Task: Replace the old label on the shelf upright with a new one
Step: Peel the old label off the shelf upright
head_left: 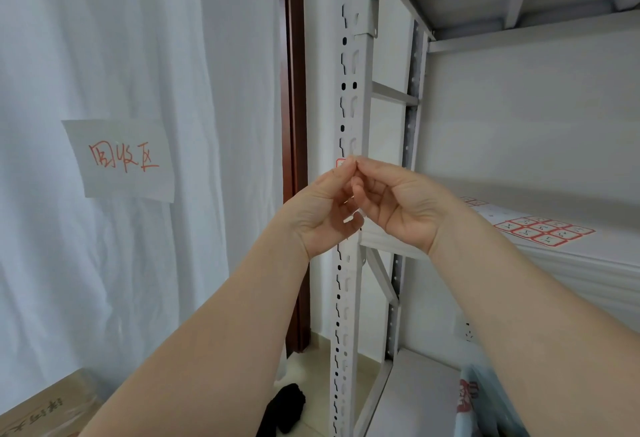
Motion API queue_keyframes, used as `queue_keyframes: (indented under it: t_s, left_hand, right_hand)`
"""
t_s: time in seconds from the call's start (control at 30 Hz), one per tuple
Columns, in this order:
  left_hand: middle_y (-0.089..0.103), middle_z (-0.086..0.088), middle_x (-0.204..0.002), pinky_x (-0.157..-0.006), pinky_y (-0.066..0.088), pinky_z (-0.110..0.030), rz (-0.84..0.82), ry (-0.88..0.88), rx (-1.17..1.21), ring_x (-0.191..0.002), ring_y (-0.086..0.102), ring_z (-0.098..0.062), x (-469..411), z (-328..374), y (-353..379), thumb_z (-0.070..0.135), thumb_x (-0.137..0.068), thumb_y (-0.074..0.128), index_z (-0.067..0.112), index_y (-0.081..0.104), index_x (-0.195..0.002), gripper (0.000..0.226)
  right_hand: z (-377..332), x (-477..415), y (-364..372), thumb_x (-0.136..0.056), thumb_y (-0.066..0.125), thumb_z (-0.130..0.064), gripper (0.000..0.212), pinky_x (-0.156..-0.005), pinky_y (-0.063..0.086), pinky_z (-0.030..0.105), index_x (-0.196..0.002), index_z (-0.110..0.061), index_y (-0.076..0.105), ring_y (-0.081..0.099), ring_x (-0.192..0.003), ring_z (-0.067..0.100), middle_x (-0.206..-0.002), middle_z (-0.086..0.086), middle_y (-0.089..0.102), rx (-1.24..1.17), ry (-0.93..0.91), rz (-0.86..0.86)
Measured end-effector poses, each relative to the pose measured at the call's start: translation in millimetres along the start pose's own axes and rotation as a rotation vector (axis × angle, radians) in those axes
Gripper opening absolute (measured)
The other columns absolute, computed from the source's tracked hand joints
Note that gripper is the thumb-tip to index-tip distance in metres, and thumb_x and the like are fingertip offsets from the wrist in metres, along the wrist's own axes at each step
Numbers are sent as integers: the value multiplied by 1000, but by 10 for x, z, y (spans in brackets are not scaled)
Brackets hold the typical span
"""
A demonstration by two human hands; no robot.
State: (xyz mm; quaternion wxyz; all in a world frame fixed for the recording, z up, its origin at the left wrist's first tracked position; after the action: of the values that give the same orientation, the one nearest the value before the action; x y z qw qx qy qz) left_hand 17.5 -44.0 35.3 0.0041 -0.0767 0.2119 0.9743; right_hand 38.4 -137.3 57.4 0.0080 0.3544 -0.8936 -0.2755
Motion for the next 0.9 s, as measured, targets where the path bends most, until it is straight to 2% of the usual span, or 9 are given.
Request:
queue_keyframes:
  t_s: [0.07,0.2,0.33,0.6,0.7,0.77,0.9]
  left_hand:
    - [52,7,-81,-80,42,-24,14,-5,-16,-75,52,-7,5,10,-12,41,-70,72,24,54,-104,42]
    - [52,8,-71,-67,44,-21,71,-16,-74,-64,48,-5,-16,6,-75,40,-81,70,23,56,-102,30]
    - [53,8,-71,-58,44,-18,116,18,-103,-60,45,-6,-56,29,-132,36,-81,73,23,61,-103,29]
    - [55,6,-74,-61,44,-19,127,81,-60,-62,48,-7,-168,34,-177,27,-83,72,20,63,-108,27]
    - [58,8,-69,-63,46,-20,102,55,-36,-69,49,-8,-203,-5,-163,29,-85,70,22,64,-102,19]
    - [59,8,-73,-68,47,-22,94,28,-12,-74,51,-8,-217,-30,-161,32,-84,70,24,64,-102,21]
    - [58,6,-80,-78,49,-27,123,-1,-24,-80,53,-10,-301,-77,-219,40,-79,73,25,66,-111,35]
  right_hand:
    - [-15,-4,2,-88,62,-9,39,-53,54,15,-123,7,57,63,-56,7,-78,6,63,7,-9,2]
    - [-45,-5,-9,-90,60,-7,29,-59,55,16,-115,7,62,66,-62,9,-86,9,65,108,-25,15]
    - [-89,-20,-53,-88,60,-1,6,-54,54,14,-94,0,63,63,-52,7,-73,9,64,233,-109,114]
    - [-67,-108,-132,-85,61,4,17,-60,56,15,-101,3,68,68,-61,8,-88,10,71,203,-127,125]
    - [-25,-157,-147,-85,62,2,25,-59,55,14,-110,1,67,67,-61,7,-83,7,70,160,-84,83]
    - [-7,-176,-152,-86,62,0,27,-58,55,14,-112,0,67,66,-59,6,-76,4,69,149,-70,55]
    - [0,-225,-201,-85,63,-2,15,-55,54,14,-97,-4,70,62,-55,6,-71,4,67,195,-97,60]
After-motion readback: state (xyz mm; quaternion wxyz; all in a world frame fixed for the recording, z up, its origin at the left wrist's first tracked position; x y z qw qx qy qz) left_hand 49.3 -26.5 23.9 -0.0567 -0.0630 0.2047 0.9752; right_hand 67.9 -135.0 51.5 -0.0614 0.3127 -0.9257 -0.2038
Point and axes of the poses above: each hand's wrist, its own x-axis away from the middle knuckle, its own y-axis out of the palm, z = x × y, the point moved 5 cm from there along -x, towards the middle knuckle
